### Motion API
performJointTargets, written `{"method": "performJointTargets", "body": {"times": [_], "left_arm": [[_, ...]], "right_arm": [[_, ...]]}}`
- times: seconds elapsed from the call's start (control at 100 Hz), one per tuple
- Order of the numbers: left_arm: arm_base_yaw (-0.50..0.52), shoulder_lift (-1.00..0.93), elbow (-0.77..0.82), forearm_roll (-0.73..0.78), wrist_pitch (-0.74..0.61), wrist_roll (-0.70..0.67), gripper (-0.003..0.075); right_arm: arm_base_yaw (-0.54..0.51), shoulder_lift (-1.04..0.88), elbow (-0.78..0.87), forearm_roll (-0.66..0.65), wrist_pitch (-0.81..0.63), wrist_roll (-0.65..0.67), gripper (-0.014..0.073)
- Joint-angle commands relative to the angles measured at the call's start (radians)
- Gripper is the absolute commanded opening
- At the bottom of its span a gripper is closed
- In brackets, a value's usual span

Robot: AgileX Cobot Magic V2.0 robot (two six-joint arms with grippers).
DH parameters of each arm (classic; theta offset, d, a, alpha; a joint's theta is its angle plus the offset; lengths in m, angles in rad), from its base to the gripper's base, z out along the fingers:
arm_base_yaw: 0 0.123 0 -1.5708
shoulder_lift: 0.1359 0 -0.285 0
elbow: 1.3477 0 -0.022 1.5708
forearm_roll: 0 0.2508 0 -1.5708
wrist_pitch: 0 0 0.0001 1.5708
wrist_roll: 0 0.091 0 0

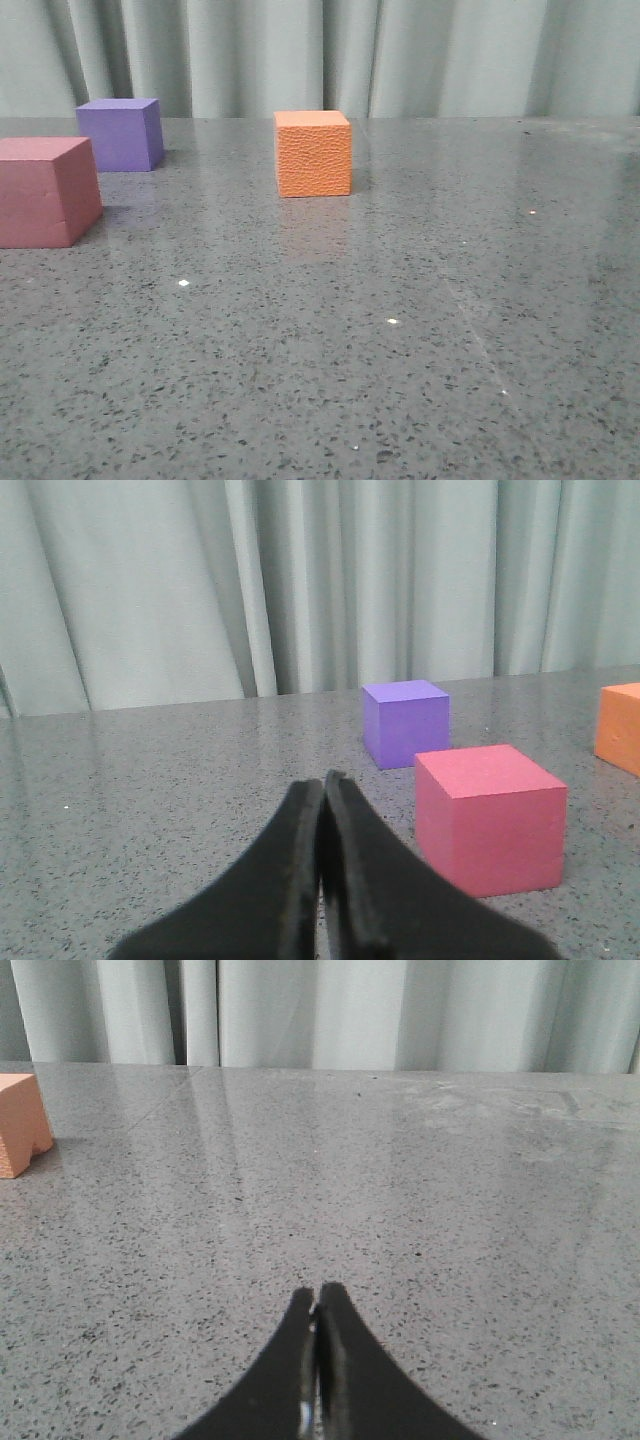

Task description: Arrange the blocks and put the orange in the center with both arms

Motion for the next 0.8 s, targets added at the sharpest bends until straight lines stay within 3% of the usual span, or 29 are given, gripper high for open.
{"method": "performJointTargets", "body": {"times": [0.0,0.54,0.79], "left_arm": [[-0.002,-0.034,0.054,-0.009,-0.077,-0.009,-0.001],[-0.002,-0.034,0.054,-0.009,-0.08,-0.009,-0.001],[-0.002,-0.034,0.004,-0.009,-0.181,-0.014,-0.001]], "right_arm": [[-0.006,-0.019,-0.013,0.001,-0.089,-0.01,-0.0067],[-0.006,-0.019,-0.013,0.001,-0.089,-0.01,-0.0067],[-0.006,-0.019,-0.013,0.001,-0.089,-0.01,-0.0067]]}}
